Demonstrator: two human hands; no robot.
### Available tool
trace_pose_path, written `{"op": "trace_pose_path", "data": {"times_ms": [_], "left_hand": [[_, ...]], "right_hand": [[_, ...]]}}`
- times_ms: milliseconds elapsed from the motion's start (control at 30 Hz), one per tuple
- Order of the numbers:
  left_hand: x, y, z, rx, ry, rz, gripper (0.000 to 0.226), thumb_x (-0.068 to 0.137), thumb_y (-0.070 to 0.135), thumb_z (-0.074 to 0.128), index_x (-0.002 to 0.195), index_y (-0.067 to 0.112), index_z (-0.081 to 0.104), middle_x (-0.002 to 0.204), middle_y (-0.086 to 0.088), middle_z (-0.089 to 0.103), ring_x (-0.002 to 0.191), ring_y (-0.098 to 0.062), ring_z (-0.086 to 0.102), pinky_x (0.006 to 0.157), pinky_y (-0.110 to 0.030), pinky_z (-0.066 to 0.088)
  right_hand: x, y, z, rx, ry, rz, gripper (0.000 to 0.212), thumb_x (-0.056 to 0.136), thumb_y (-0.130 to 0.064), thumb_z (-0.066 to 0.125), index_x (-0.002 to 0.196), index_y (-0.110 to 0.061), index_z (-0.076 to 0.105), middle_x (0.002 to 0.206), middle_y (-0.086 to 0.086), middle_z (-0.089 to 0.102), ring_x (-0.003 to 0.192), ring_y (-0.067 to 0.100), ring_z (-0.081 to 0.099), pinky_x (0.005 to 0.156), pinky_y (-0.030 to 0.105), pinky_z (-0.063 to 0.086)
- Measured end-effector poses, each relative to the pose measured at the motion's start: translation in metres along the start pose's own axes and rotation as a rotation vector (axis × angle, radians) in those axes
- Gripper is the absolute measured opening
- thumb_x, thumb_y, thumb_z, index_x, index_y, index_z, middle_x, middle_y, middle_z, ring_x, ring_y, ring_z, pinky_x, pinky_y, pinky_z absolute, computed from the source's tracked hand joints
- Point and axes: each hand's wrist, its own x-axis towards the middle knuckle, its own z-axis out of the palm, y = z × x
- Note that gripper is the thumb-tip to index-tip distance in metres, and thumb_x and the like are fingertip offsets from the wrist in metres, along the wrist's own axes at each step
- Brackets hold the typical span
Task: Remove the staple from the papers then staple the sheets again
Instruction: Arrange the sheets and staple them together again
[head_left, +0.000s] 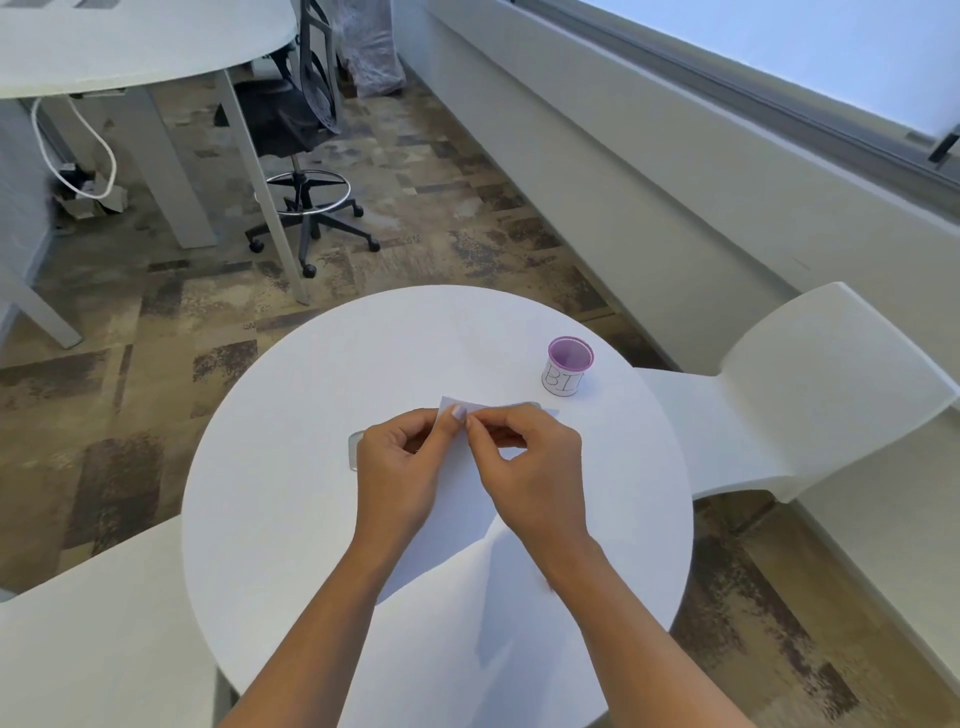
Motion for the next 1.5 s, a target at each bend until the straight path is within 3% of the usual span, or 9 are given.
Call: {"op": "trace_pose_path", "data": {"times_ms": [333, 467, 600, 767, 933, 1033, 1100, 1233, 1500], "left_hand": [[0.007, 0.002, 0.008, 0.075, -0.062, 0.020, 0.023, 0.094, 0.026, 0.065, 0.076, 0.020, 0.079, 0.063, -0.015, 0.065, 0.057, -0.009, 0.045, 0.052, -0.017, 0.033], [0.010, 0.004, 0.013, 0.058, -0.048, -0.002, 0.025, 0.093, 0.023, 0.066, 0.073, 0.016, 0.078, 0.051, 0.007, 0.059, 0.051, -0.003, 0.042, 0.050, -0.010, 0.032], [0.017, 0.007, 0.020, -0.014, -0.014, -0.066, 0.036, 0.091, 0.025, 0.068, 0.068, -0.002, 0.069, 0.057, -0.022, 0.044, 0.058, -0.013, 0.035, 0.055, -0.024, 0.030], [0.024, 0.008, 0.025, -0.083, 0.020, -0.192, 0.048, 0.090, 0.028, 0.070, 0.069, -0.013, 0.058, 0.060, -0.013, 0.037, 0.061, -0.019, 0.031, 0.057, -0.029, 0.026], [0.030, 0.008, 0.026, -0.066, 0.044, -0.194, 0.042, 0.090, 0.033, 0.069, 0.072, -0.005, 0.069, 0.062, -0.025, 0.052, 0.060, -0.018, 0.042, 0.057, -0.029, 0.036], [0.031, 0.007, 0.025, -0.012, 0.048, -0.142, 0.036, 0.089, 0.036, 0.069, 0.068, 0.008, 0.073, 0.055, -0.015, 0.057, 0.053, -0.010, 0.045, 0.051, -0.019, 0.038], [0.032, 0.005, 0.024, 0.046, 0.047, -0.100, 0.035, 0.089, 0.035, 0.069, 0.062, 0.014, 0.072, 0.046, 0.002, 0.053, 0.049, -0.006, 0.043, 0.049, -0.014, 0.035], [0.035, 0.004, 0.020, 0.146, 0.052, -0.040, 0.029, 0.089, 0.032, 0.070, 0.061, 0.023, 0.074, 0.050, 0.011, 0.063, 0.049, -0.005, 0.053, 0.049, -0.011, 0.038], [0.036, 0.004, 0.021, 0.231, 0.032, -0.043, 0.039, 0.091, 0.030, 0.066, 0.054, 0.021, 0.068, 0.045, 0.005, 0.056, 0.046, -0.007, 0.045, 0.046, -0.012, 0.033]], "right_hand": [[0.015, 0.001, -0.007, -0.248, -0.113, -0.009, 0.019, 0.088, -0.029, 0.063, 0.075, -0.017, 0.056, 0.074, -0.008, 0.057, 0.072, 0.009, 0.053, 0.061, 0.019, 0.043], [0.017, 0.008, -0.005, -0.118, -0.140, 0.040, 0.022, 0.091, -0.025, 0.061, 0.074, -0.020, 0.048, 0.072, -0.010, 0.051, 0.073, 0.007, 0.049, 0.061, 0.014, 0.039], [0.022, 0.012, -0.001, 0.067, -0.089, 0.075, 0.018, 0.090, -0.020, 0.063, 0.075, -0.018, 0.053, 0.071, -0.006, 0.055, 0.066, 0.008, 0.048, 0.060, 0.012, 0.038], [0.023, 0.017, 0.004, 0.313, -0.060, 0.250, 0.013, 0.092, -0.021, 0.060, 0.081, -0.014, 0.061, 0.070, -0.009, 0.059, 0.065, 0.004, 0.049, 0.063, 0.012, 0.041], [0.028, 0.021, 0.008, 0.390, -0.028, 0.353, 0.012, 0.093, -0.018, 0.062, 0.084, -0.012, 0.066, 0.071, -0.011, 0.064, 0.065, 0.003, 0.055, 0.064, 0.012, 0.046], [0.032, 0.021, 0.002, 0.240, -0.004, 0.239, 0.007, 0.088, -0.019, 0.068, 0.082, -0.019, 0.068, 0.076, -0.009, 0.069, 0.072, 0.006, 0.062, 0.067, 0.013, 0.047], [0.037, 0.020, -0.004, 0.031, -0.013, 0.025, 0.004, 0.087, -0.016, 0.070, 0.083, -0.018, 0.069, 0.080, -0.008, 0.067, 0.076, 0.011, 0.061, 0.067, 0.015, 0.047], [0.047, 0.014, -0.012, -0.414, -0.096, -0.364, 0.003, 0.085, -0.011, 0.070, 0.083, -0.008, 0.070, 0.079, 0.003, 0.065, 0.074, 0.020, 0.057, 0.062, 0.029, 0.048], [0.058, 0.002, -0.012, -0.623, -0.269, -0.421, 0.018, 0.090, -0.011, 0.060, 0.075, -0.002, 0.065, 0.075, 0.010, 0.061, 0.073, 0.026, 0.053, 0.062, 0.042, 0.047]]}}
